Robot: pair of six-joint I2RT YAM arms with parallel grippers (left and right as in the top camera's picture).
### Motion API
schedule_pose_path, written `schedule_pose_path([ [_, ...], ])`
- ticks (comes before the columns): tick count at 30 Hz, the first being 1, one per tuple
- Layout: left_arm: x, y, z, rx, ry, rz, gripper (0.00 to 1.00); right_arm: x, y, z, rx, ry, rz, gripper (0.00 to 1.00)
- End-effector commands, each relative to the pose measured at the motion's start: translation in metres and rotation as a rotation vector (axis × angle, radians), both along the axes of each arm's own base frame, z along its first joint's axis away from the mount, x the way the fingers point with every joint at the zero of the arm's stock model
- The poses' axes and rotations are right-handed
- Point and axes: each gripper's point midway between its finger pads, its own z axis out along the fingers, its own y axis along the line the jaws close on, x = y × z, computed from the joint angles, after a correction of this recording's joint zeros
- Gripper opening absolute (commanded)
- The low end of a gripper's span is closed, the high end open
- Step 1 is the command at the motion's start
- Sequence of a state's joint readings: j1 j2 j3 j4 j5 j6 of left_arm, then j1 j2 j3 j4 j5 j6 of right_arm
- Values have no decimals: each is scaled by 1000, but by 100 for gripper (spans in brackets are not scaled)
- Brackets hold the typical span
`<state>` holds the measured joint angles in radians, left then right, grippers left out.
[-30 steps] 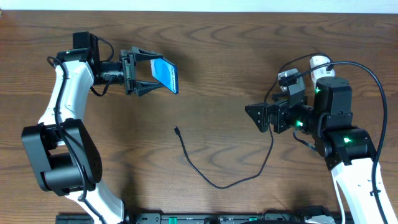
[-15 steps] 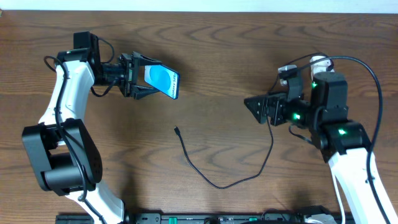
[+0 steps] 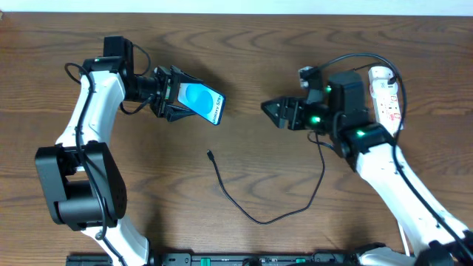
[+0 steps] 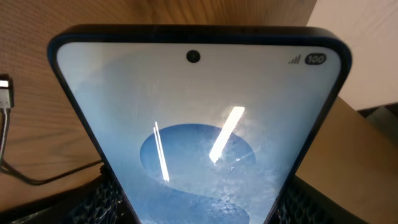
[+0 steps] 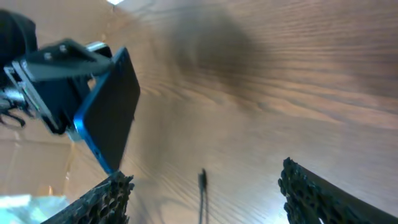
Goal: Plug charger to phone and switch on socket
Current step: 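Raise the right gripper and move it toward the phone's free end, then grasp the phone's bottom edge with the right gripper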
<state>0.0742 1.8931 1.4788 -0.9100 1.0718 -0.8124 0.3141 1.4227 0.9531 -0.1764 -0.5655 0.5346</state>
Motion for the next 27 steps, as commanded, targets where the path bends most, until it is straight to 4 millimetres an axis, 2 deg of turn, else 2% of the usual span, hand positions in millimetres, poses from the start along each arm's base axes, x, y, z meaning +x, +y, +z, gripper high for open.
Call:
schedule_pose_path([
  [1,-2,-3,14,-17,-26,-2,64,7,25,-1,70,42,-18,75],
  [4,-2,-3,14,-17,-25,-2,64,12,47,-6,84,15,-1,75],
  [8,-2,-3,14,-17,-25,-2,64,17,66,-18,72,-1,-15,74],
  [12,-2,-3,14,-17,-25,-2,65,16,83,-20,88,-31,16,73],
  [21,-2,-3,14,-17,-26,-2,65,16,93,-10,115,-82,41,63],
  [27,-2,-3,14,-17,-26,-2,64,11,100,-8,121,-86,62,63],
])
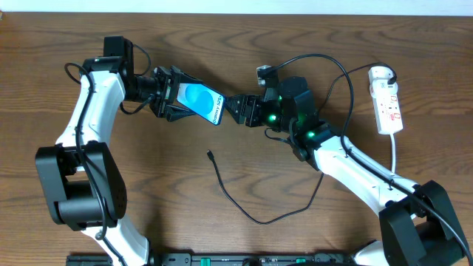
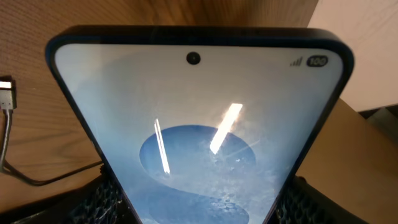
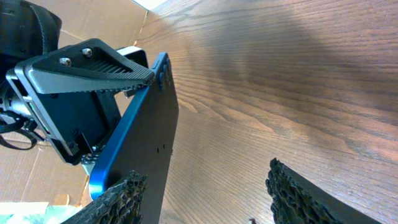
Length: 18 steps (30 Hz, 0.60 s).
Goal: Plug charger to phone and switch on socket
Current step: 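Grasp the phone's bottom edge with the right gripper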
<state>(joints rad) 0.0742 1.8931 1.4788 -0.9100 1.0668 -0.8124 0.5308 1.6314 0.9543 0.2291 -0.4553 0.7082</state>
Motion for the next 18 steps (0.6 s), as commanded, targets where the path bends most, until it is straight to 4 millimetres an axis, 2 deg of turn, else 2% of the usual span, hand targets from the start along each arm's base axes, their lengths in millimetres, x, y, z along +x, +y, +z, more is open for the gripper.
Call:
schedule_pose_path([
  [1,-2,-3,14,-22,-26,-3,64,-3,10,6,10,-16,22,63],
  [5,-2,-3,14,-21,-27,-2,64,-4,8,2,-3,-6,23,65],
  [10,-2,-3,14,-22,-27,-2,65,0,-10,-12,-30,63,-3,67],
  [12,-2,-3,14,-22,-27,-2,64,-1,-13,-6,-6,50,43,68],
  [18,-2,-2,14,-21,-27,-2,64,-13,-6,6,38,-3,177,67],
])
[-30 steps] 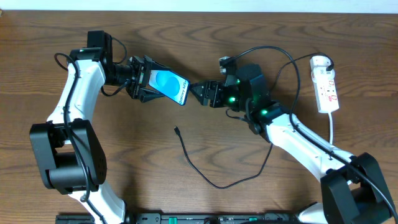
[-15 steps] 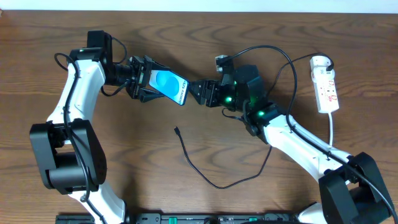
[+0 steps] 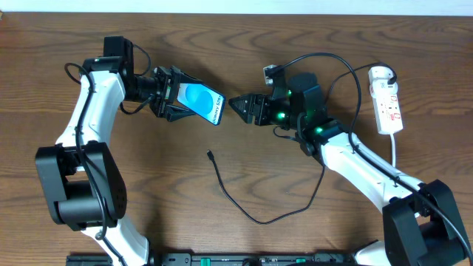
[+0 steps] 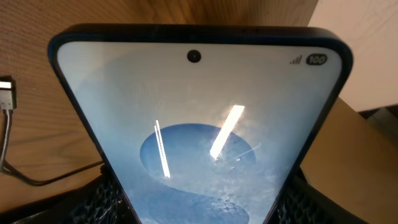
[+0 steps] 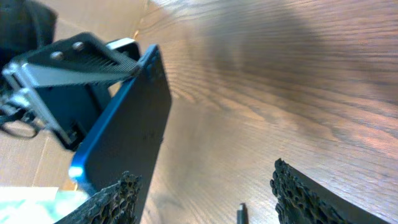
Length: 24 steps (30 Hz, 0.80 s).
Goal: Plug charger to phone and switch on socket
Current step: 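Grasp the phone's bottom edge with the right gripper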
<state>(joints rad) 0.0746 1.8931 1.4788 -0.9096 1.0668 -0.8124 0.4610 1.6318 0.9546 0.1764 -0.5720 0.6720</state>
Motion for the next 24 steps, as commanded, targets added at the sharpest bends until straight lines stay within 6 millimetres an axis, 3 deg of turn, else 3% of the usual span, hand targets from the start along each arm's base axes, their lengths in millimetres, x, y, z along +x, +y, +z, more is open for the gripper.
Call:
schedule_pose_path([
  [1,-2,-3,14,-21,-27,-2,65,-16,14,15,46,-60,154,67],
  [7,-1,-3,15,-20,-37,-2,65,-28,29,34,102,-151,256,68],
  [16,-1,-3,15,-21,-36,-3,64,-17,48,2,-43,-122,49,70],
  [24,-3,-10,15,-22,-36,-22,64,-7,67,-2,-22,-145,-60,47],
])
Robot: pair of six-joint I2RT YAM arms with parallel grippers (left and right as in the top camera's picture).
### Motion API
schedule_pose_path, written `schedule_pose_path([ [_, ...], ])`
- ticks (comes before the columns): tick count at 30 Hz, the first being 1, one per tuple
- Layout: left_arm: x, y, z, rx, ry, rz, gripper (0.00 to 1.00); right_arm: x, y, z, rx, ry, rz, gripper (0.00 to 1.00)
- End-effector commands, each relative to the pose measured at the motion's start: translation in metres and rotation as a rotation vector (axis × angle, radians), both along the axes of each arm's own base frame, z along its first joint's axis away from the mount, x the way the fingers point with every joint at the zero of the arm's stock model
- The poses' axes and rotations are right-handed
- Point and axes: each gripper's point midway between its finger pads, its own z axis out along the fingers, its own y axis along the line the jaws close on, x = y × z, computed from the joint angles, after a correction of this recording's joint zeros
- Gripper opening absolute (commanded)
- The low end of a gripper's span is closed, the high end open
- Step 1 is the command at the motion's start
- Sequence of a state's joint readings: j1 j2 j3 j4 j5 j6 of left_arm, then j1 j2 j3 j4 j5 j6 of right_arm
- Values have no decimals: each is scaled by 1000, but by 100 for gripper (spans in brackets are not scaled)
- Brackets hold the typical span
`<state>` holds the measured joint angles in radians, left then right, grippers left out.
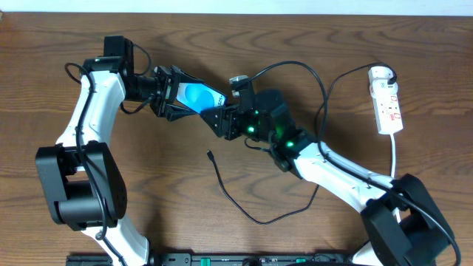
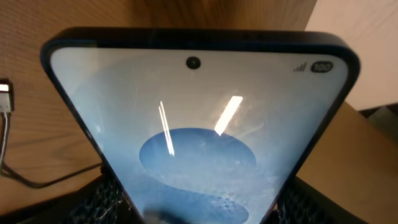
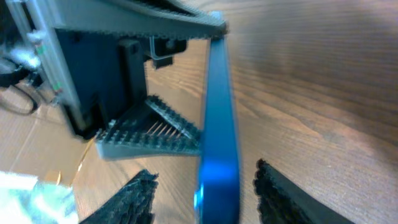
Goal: Plug charger to phone and switch on socket
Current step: 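Grasp the phone's bottom edge with the right gripper, then open the left gripper and release the phone to the right gripper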
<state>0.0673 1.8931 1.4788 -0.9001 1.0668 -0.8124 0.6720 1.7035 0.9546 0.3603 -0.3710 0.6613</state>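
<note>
The phone (image 1: 194, 94), blue-edged with its screen lit, is held off the table by my left gripper (image 1: 177, 94), which is shut on it. It fills the left wrist view as the phone (image 2: 199, 124). My right gripper (image 1: 216, 118) is open and straddles the phone's lower end. In the right wrist view the phone's blue edge (image 3: 217, 130) stands between the fingers (image 3: 124, 199) with a gap on each side. The black charger cable (image 1: 255, 219) lies loose on the table, its plug tip (image 1: 210, 154) just below the grippers. The white socket strip (image 1: 386, 100) lies at the far right.
The wooden table (image 1: 89, 222) carries the loose cable loop in its middle front. The strip's white cord (image 1: 395, 159) runs down the right side. My right arm (image 1: 332, 162) stretches across the centre, over part of the cable. The cable plug (image 2: 5, 99) shows at the left edge.
My right gripper has moved left, from a short way off the phone's lower end to around that end. The left gripper still holds the phone, which has shifted slightly in its view.
At first my right gripper was open well to the right, the phone held up by the left. Then it stood close against the phone's end, then a little back from it. Now its fingers straddle that end. The cable and the strip have not moved.
</note>
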Motion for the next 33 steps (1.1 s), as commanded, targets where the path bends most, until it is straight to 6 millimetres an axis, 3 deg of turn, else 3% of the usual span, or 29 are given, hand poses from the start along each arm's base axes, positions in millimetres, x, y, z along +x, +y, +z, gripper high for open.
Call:
schedule_pose_path([
  [1,-4,-9,15,-22,-27,-20,65,15,-2,-4,2,12,-98,44],
  [18,-7,-18,15,-22,-27,-42,64,18,0,-2,23,9,-107,12],
  [30,-7,-18,15,-22,-27,-43,66,21,-3,-1,58,57,-137,1],
  [33,-7,-18,15,-22,-27,-43,76,23,-6,0,73,78,-144,1],
])
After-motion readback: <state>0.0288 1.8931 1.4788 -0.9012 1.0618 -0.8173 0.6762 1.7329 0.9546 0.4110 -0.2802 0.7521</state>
